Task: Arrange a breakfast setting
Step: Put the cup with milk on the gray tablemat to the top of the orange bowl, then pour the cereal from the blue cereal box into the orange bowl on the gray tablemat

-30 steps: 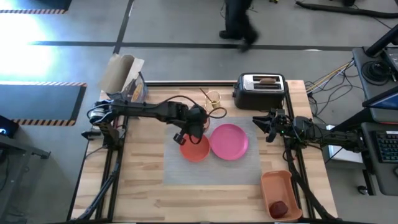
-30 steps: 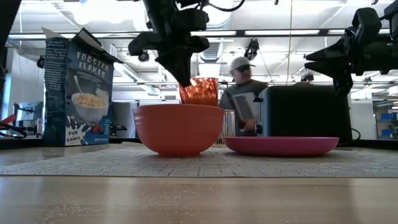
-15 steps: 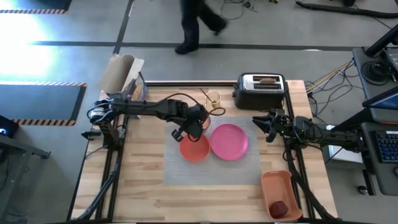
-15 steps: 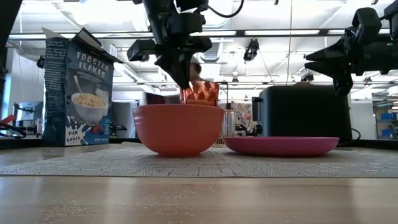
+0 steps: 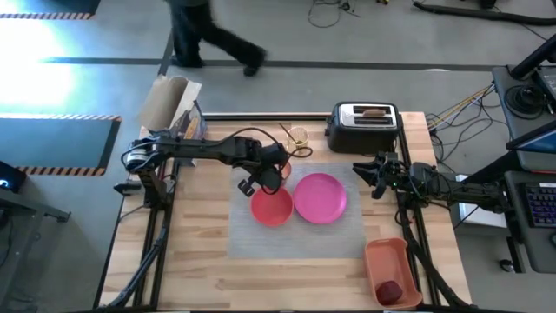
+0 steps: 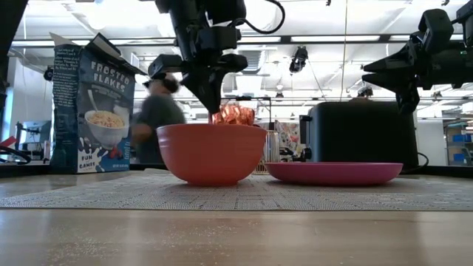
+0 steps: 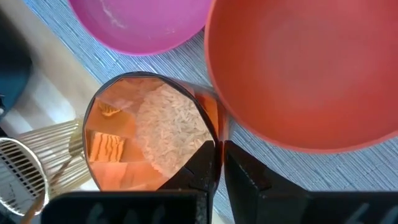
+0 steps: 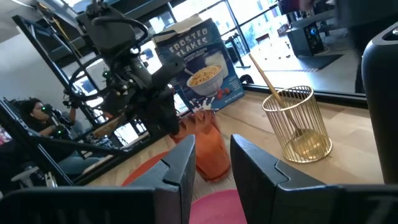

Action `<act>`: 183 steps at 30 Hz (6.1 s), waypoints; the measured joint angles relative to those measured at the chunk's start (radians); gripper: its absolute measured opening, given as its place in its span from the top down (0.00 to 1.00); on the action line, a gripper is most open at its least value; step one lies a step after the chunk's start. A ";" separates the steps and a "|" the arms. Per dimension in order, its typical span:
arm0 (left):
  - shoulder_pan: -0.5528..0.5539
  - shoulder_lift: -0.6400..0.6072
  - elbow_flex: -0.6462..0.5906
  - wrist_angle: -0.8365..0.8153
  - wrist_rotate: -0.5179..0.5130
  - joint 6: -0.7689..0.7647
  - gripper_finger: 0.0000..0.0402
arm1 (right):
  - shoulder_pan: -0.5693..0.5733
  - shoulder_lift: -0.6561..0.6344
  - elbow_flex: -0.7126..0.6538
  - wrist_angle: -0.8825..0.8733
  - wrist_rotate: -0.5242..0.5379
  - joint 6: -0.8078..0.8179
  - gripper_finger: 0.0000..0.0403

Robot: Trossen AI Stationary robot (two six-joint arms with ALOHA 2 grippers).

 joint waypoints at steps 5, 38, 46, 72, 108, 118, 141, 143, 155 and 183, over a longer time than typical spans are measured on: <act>0.004 0.000 -0.023 0.034 -0.001 -0.032 0.97 | 0.000 0.000 0.000 0.000 0.000 0.000 0.77; 0.009 0.000 -0.029 0.063 -0.042 -0.353 0.82 | 0.000 0.000 0.000 0.000 0.000 0.000 0.77; 0.004 0.000 -0.029 0.053 -0.042 -0.528 0.74 | 0.000 0.000 0.000 0.000 0.000 0.000 0.77; -0.208 -0.280 -0.263 -0.068 -0.337 -1.323 0.49 | 0.000 0.000 0.000 0.000 0.000 0.000 0.77; -0.308 -0.541 -0.598 -0.506 -0.582 -2.681 0.35 | 0.000 0.000 0.000 0.000 0.000 0.000 0.77; -0.311 -0.572 -0.600 -0.680 -0.473 -2.824 0.35 | 0.000 0.000 0.000 0.000 0.000 0.000 0.77; -0.276 -0.715 -0.640 -0.681 -0.596 -2.955 0.35 | 0.000 0.000 0.000 0.000 0.000 0.000 0.77; -0.264 -0.716 -0.640 -0.681 -0.612 -2.955 0.35 | 0.000 0.000 0.000 0.000 0.000 0.000 0.77; -0.034 -0.713 -0.640 -0.674 -0.660 -2.770 0.35 | 0.000 0.000 0.000 0.000 0.000 0.000 0.77; 0.087 -0.639 -0.640 -0.356 -0.758 -2.392 0.35 | 0.000 0.000 0.000 0.000 0.000 0.000 0.77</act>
